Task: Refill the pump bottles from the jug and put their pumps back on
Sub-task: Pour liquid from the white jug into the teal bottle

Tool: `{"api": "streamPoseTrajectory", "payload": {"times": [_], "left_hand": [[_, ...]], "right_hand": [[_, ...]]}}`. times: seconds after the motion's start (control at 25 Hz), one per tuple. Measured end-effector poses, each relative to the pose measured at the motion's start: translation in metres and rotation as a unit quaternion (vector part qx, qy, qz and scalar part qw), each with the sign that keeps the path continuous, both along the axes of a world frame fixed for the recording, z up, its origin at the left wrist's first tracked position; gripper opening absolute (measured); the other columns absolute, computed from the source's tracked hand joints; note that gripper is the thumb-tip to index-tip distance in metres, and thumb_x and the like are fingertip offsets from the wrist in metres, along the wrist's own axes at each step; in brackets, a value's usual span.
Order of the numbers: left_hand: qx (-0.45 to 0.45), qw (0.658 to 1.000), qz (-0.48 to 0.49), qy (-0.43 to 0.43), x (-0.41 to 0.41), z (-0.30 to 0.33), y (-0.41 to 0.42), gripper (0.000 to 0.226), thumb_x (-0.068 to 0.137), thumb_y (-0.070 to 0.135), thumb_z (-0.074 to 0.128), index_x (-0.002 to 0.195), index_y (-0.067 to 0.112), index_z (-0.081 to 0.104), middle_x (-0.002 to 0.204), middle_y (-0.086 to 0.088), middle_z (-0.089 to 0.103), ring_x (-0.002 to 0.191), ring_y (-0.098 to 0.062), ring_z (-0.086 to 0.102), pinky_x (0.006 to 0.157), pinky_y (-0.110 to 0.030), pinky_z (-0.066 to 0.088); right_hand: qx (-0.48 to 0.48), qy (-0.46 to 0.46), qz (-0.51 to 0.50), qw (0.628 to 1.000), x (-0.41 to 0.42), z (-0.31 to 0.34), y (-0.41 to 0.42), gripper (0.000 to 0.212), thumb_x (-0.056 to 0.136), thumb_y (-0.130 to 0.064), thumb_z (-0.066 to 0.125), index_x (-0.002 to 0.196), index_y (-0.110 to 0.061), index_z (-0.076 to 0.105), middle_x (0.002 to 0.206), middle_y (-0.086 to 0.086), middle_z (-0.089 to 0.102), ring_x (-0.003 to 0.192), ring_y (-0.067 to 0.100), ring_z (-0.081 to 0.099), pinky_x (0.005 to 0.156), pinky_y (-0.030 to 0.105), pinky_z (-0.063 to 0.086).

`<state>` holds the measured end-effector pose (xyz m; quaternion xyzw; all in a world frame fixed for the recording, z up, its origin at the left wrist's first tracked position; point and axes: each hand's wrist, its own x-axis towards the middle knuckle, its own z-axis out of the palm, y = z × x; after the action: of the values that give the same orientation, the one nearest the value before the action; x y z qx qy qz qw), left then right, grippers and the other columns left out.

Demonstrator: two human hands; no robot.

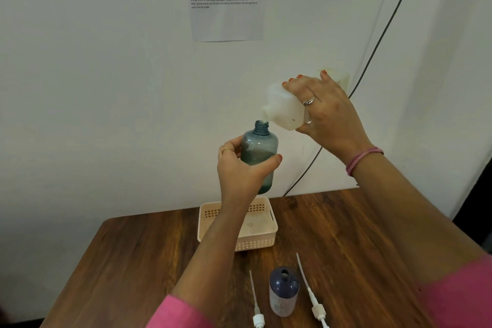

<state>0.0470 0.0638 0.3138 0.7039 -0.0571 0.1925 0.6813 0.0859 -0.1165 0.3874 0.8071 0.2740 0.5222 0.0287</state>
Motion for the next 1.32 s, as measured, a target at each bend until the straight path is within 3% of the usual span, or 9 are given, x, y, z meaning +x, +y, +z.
{"api": "streamPoseTrajectory", "payload": {"times": [0.32,0.96,1.32], "left_hand": [[-0.003,1.0,0.006,0.008,0.0005,0.0005,0.002,0.078,0.056,0.025,0.09,0.123,0.022,0.049,0.12,0.003,0.054,0.107,-0.015,0.056,0.08,-0.024,0.056],[0.007,1.0,0.001,0.008,0.0007,-0.0002,0.0014,0.075,0.058,0.026,0.089,0.12,0.028,0.046,0.121,0.006,0.052,0.103,-0.011,0.054,0.067,-0.011,0.047],[0.011,1.0,0.001,0.009,-0.0017,-0.0002,0.0007,0.073,0.058,0.025,0.089,0.116,0.03,0.045,0.12,0.007,0.052,0.096,-0.005,0.054,0.067,-0.01,0.046]], "right_hand": [[-0.002,0.0,-0.003,1.0,0.0004,-0.0006,0.0013,0.075,0.061,-0.009,0.086,0.128,-0.006,0.052,0.122,0.014,0.06,0.117,0.031,0.055,0.108,0.048,0.03],[-0.002,0.002,-0.007,1.0,0.0003,-0.0003,0.0001,0.074,0.063,-0.01,0.084,0.129,-0.005,0.052,0.123,0.015,0.059,0.118,0.032,0.055,0.108,0.049,0.03],[-0.009,0.005,-0.011,1.0,0.0,-0.0016,0.0003,0.077,0.061,-0.01,0.086,0.129,-0.006,0.051,0.124,0.014,0.059,0.118,0.031,0.055,0.108,0.048,0.029]]}}
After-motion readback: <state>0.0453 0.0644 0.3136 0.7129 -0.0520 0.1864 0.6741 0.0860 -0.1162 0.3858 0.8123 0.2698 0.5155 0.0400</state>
